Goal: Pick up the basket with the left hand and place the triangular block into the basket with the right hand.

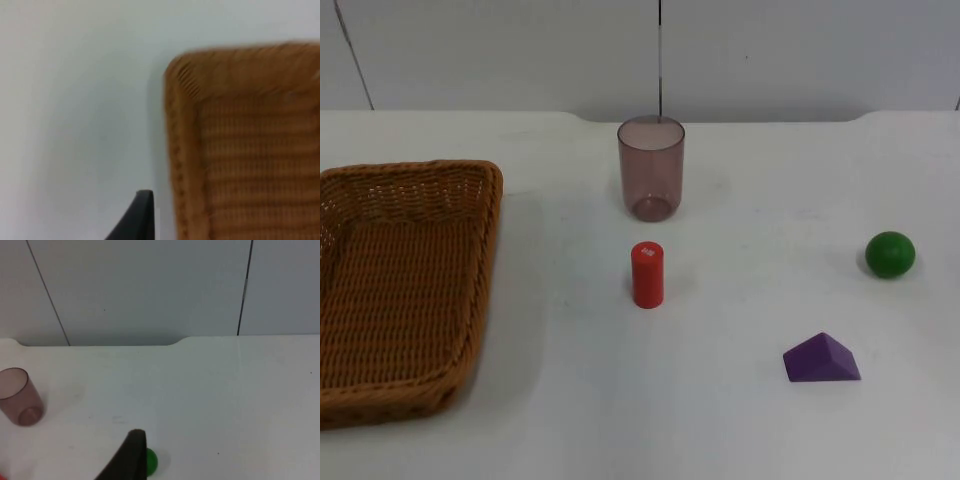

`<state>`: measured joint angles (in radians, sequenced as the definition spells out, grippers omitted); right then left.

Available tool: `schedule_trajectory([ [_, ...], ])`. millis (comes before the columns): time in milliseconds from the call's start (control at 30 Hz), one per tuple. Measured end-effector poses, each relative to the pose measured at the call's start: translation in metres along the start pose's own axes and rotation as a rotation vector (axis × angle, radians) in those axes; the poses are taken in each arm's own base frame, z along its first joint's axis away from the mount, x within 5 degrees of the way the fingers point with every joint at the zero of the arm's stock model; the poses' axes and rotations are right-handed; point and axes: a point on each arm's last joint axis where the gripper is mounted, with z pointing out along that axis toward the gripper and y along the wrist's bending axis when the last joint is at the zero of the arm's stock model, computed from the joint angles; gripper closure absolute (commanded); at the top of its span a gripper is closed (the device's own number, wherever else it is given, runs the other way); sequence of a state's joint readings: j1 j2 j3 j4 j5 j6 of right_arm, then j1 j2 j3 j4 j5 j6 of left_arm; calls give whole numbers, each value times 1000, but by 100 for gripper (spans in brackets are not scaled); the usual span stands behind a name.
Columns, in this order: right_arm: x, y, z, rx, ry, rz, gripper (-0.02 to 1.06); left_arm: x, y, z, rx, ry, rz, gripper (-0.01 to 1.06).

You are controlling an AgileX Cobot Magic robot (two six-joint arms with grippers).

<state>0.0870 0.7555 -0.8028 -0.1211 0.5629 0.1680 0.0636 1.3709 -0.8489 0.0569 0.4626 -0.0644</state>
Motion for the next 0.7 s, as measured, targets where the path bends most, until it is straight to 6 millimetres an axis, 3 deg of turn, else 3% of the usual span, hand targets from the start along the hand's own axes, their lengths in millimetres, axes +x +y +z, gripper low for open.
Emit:
schedule_trajectory([
  [133, 0, 0, 0, 2, 0, -7, 0, 3, 19, 33, 30, 64, -40, 0],
  [333, 0, 0, 0, 3, -3, -23, 0, 4, 36, 68, 138, 107, -66, 0],
  [700, 0, 0, 0, 2, -4, -31, 0, 26, 42, 121, 188, 248, -80, 0],
])
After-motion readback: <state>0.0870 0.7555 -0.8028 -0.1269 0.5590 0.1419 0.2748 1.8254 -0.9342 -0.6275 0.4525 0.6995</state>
